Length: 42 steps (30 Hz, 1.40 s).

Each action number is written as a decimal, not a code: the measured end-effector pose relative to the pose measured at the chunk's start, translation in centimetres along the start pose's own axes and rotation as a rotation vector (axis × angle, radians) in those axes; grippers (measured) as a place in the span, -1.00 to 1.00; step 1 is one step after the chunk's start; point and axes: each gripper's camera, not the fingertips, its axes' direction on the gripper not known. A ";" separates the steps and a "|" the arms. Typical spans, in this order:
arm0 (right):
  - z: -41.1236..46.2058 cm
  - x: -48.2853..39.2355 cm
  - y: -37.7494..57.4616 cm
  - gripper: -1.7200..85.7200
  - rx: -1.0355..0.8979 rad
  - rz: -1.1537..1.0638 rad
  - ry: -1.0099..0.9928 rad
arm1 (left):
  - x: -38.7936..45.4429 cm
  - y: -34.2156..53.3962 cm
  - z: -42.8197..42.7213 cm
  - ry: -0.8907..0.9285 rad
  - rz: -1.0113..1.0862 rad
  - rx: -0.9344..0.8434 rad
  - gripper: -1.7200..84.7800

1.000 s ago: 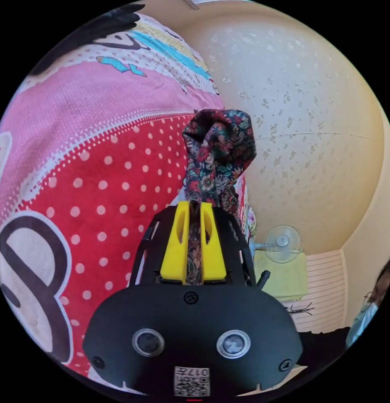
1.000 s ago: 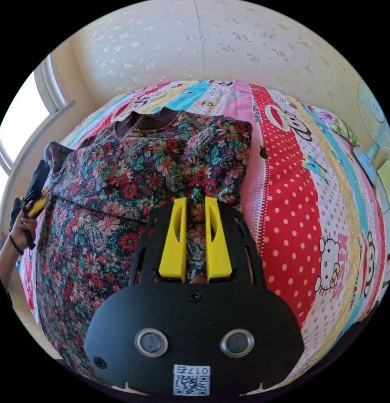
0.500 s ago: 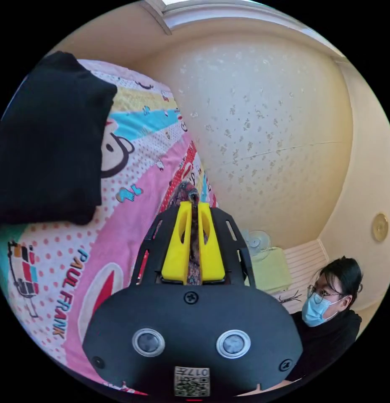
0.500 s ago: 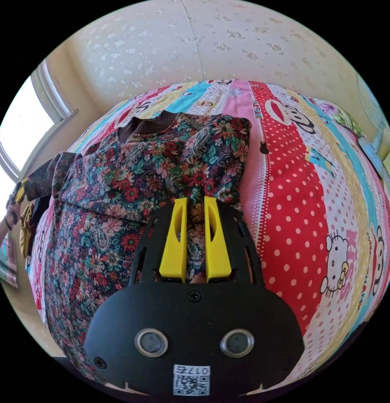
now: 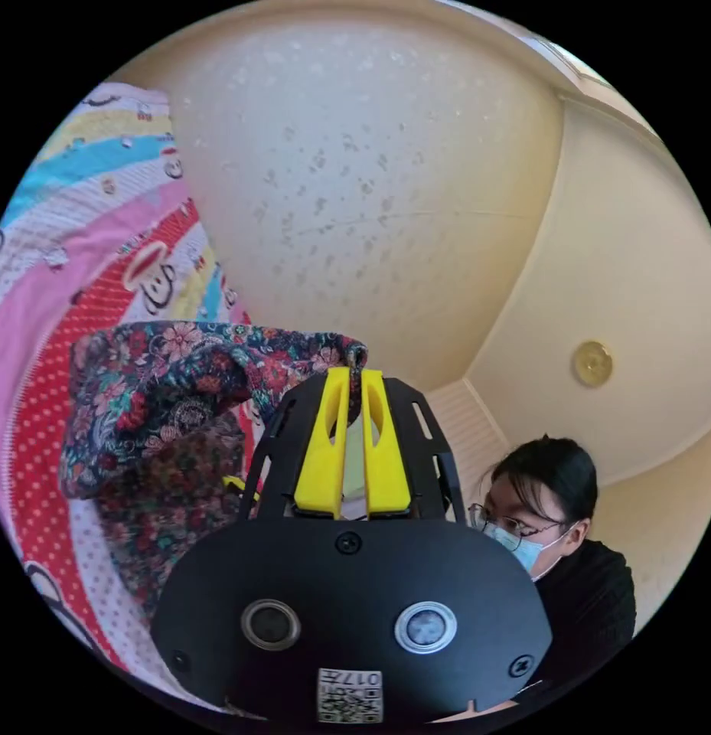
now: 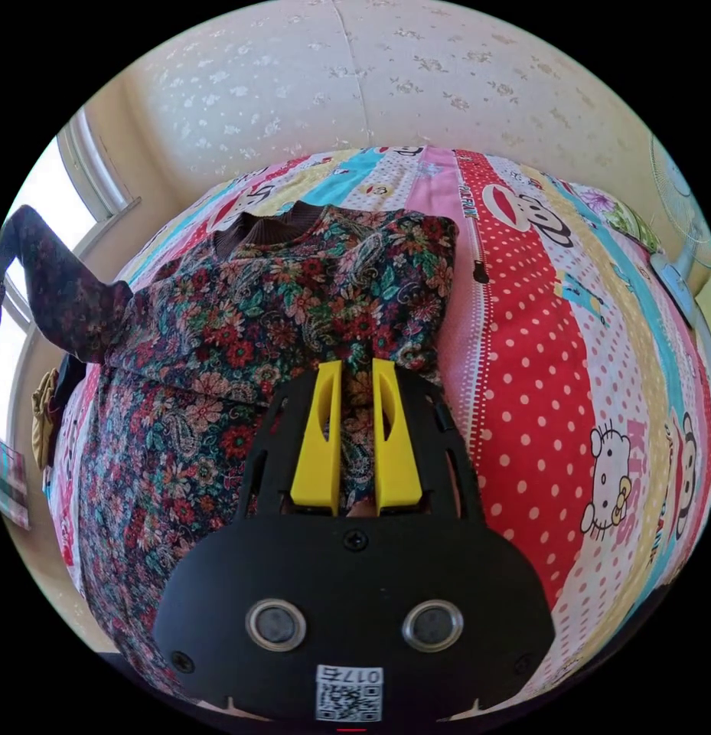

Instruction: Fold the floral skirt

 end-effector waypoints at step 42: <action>-7.4 -1.8 -18.7 -0.88 0.044 0.027 0.135 | -5.9 19.7 25.8 -0.951 0.547 -0.442 -0.77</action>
